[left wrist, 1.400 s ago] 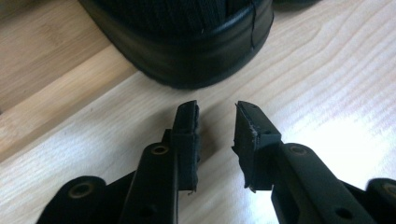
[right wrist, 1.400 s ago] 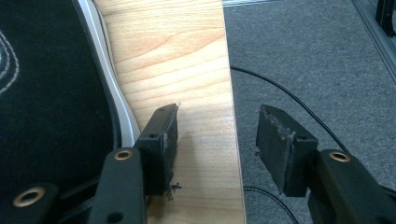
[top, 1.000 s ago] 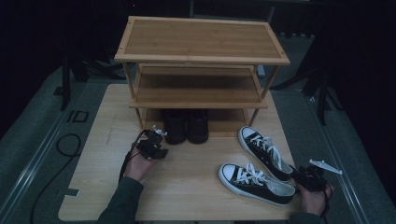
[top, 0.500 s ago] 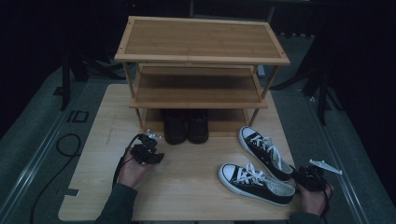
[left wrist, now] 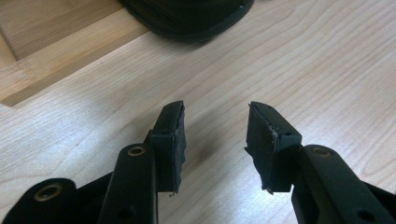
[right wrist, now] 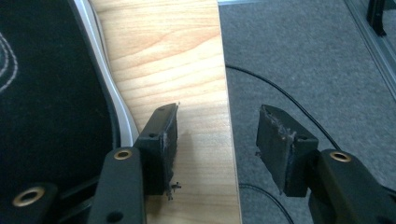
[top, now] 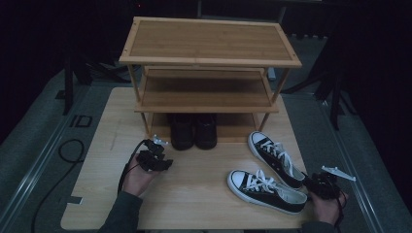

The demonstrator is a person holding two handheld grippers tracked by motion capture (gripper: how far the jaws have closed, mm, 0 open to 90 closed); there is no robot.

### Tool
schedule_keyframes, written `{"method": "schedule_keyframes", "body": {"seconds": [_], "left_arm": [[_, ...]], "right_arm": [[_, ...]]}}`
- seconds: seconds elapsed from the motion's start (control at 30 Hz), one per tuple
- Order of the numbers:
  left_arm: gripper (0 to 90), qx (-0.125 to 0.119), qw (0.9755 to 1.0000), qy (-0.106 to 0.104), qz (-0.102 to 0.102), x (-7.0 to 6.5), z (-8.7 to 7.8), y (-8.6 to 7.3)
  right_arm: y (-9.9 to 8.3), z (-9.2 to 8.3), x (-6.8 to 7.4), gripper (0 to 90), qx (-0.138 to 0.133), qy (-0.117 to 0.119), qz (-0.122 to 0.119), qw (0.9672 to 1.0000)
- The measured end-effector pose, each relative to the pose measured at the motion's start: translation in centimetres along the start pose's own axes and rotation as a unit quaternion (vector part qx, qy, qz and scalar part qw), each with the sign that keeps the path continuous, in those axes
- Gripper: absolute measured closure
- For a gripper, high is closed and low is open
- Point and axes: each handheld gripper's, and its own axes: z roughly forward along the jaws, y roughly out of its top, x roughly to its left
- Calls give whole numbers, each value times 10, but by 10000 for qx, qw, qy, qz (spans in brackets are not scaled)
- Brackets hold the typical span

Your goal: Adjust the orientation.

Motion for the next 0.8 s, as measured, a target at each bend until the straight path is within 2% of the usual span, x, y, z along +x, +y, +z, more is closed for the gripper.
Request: {"method": "schedule_keyframes", "body": {"seconds": [0.13, 0.27, 0.47, 0.63, 0.8], "left_arm": [[572, 3, 10000, -34, 4, -1, -1, -1], [572, -10, 10000, -57, -65, 1, -3, -2], [570, 8, 9997, -134, -189, 3, -3, -4], [558, 7, 9997, -150, -211, 4, -4, -5], [546, 14, 9995, -209, -217, 1, -4, -6]], "right_arm": [[6, -4, 2, 483, 3, 3, -22, 10000], [12, -9, 4, 522, 33, -3, -267, 9996], [22, -15, 4, 580, 106, 114, -481, 9987], [31, -19, 5, 562, 186, 269, -679, 9972], [41, -19, 10, 551, 364, 176, -976, 9944]]}}
